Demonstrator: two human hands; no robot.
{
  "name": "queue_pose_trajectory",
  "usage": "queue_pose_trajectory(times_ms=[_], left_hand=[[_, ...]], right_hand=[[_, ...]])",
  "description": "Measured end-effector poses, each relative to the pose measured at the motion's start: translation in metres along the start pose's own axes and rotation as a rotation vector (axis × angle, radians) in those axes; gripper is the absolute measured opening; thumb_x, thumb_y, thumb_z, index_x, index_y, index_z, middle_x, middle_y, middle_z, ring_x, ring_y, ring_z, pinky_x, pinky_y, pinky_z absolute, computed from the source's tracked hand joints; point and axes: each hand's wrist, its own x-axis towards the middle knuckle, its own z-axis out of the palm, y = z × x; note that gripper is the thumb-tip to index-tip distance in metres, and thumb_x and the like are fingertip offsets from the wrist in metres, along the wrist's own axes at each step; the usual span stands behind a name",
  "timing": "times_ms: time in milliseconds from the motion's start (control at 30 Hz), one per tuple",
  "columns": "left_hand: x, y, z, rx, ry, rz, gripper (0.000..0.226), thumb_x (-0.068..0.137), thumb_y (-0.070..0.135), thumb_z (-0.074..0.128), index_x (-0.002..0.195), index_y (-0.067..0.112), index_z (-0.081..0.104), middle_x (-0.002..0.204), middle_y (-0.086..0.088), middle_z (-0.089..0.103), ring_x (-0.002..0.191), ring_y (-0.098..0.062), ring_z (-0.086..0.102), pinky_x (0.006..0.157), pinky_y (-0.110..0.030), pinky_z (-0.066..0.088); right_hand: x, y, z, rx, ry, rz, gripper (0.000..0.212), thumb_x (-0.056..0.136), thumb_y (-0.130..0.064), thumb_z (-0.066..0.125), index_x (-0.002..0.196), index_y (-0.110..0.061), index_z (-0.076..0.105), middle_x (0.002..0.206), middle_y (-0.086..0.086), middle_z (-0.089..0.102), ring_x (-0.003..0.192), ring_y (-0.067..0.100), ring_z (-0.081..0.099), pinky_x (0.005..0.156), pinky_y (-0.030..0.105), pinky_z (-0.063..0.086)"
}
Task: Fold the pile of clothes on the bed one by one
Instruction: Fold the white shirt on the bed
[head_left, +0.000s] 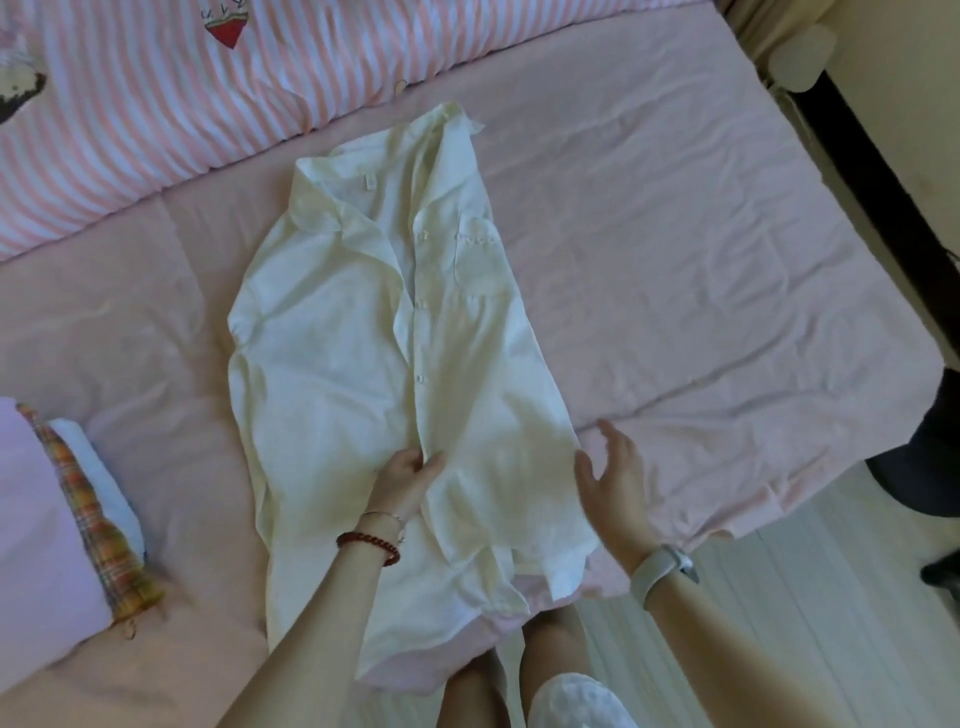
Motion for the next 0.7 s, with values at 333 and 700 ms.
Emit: queue_pose_trajectory(times_ms=[333, 700], left_hand=[[-0.01, -0.018, 0.015, -0.433, 0.13, 0.052, 0.022, 0.094, 0.01, 0.051, 0.072, 0.007, 0.056, 0.076, -0.012, 0.05, 0.075, -0.024, 0.046, 0.074, -0.035, 0.039], [-0.047, -0.076, 0.017, 0.028, 0.262, 0.041, 0.017, 0.098, 0.013, 0.038, 0.093, 0.004, 0.051, 0.069, -0.003, 0.046, 0.067, -0.025, 0.047, 0.051, -0.026, 0.035]], right_hand=[[-0.002, 0.0, -0.017, -0.044, 0.032, 0.026, 0.017, 0.097, -0.013, 0.038, 0.083, -0.01, 0.047, 0.072, 0.004, 0.052, 0.069, 0.025, 0.047, 0.057, 0.032, 0.026], [-0.051, 0.021, -0.051, -0.417, 0.029, -0.465, 0.037, 0.09, -0.034, 0.038, 0.104, -0.016, 0.068, 0.089, 0.005, 0.059, 0.059, 0.03, 0.06, 0.049, 0.032, 0.046]])
